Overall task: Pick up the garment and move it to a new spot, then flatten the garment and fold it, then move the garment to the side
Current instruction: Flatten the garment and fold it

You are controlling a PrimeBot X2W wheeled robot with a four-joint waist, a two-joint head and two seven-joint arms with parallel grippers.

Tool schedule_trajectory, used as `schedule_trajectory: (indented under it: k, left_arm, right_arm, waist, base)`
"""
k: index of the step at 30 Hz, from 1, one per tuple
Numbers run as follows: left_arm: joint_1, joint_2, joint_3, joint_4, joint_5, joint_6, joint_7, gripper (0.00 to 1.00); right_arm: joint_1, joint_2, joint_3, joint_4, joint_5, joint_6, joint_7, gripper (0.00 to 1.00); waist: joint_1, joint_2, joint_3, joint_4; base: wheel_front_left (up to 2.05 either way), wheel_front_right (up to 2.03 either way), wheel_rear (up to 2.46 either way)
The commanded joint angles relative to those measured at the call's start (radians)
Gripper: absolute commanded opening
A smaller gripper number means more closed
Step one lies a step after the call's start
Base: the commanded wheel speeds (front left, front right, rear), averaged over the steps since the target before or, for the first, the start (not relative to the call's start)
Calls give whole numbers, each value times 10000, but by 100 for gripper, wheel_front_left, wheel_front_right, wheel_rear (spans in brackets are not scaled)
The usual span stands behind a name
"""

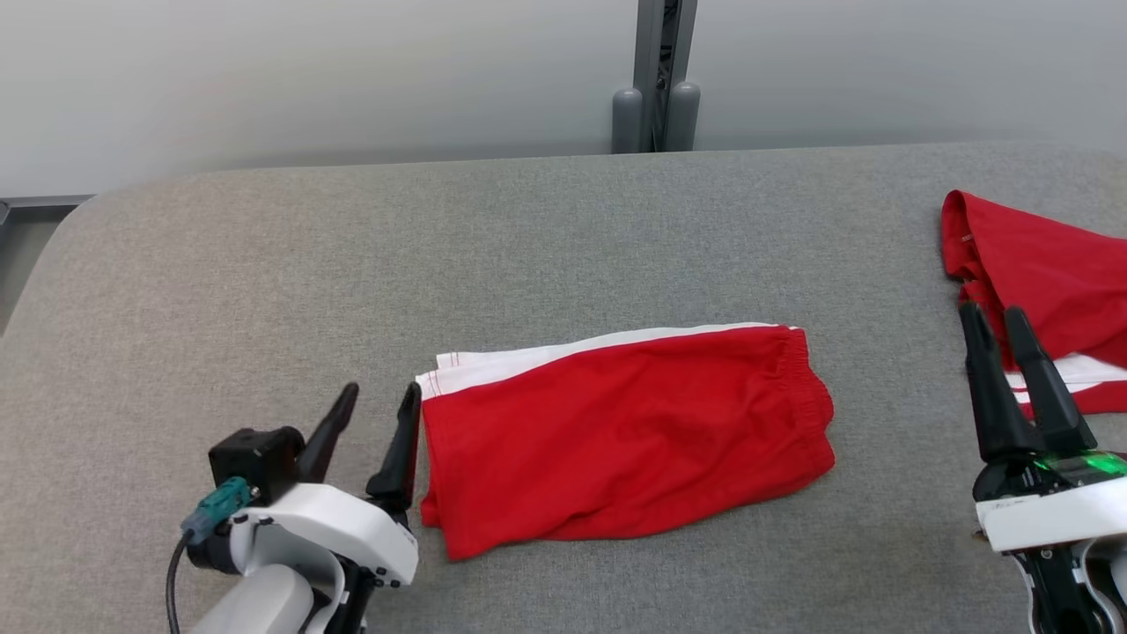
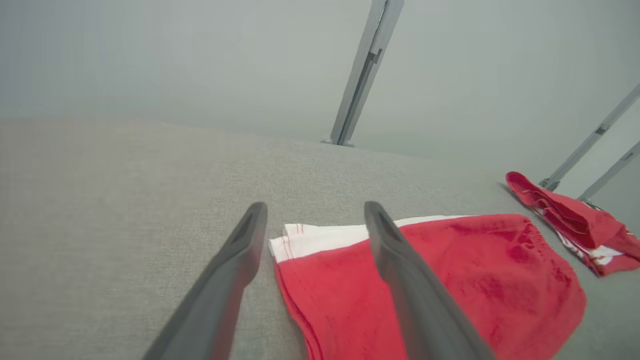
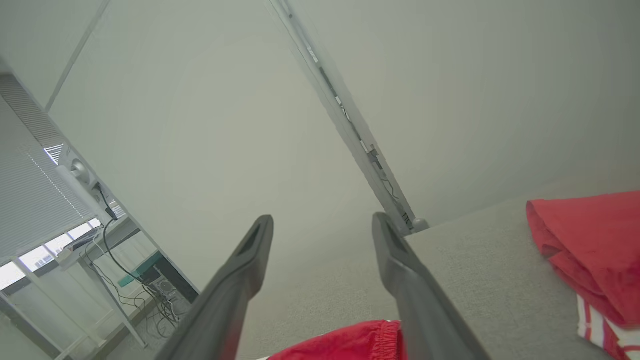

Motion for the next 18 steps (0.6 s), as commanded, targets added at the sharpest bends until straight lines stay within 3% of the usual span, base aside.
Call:
schedule_trajectory:
  k: [1,7,12,18]
  left_arm:
    - [-69,145,119,-129,222,126,-48,100]
    - [267,464,789,-1171,1860,685,-47,100]
    - [735,357,1248,-1726,2993,1065,-47,100]
    - [1094,57,1632,-1705,3346,823,-49,100]
  right_arm:
    - [26,-87,7,116,-283,4,6,100]
    - [145,-23,18,963,-1225,4,6,100]
    - [179,82,-28,1718,-2074,4,6,100]
    - [-60,458,10,2480,-2459,4,6,100]
  waist:
    - [1,-1,-18,23]
    - [1,-1,-129,47]
    - [1,-1,-199,72]
    - [1,-1,-159,136]
  base:
    - [0,0,0]
    - [0,0,0]
    - [0,0,0]
    - [0,0,0]
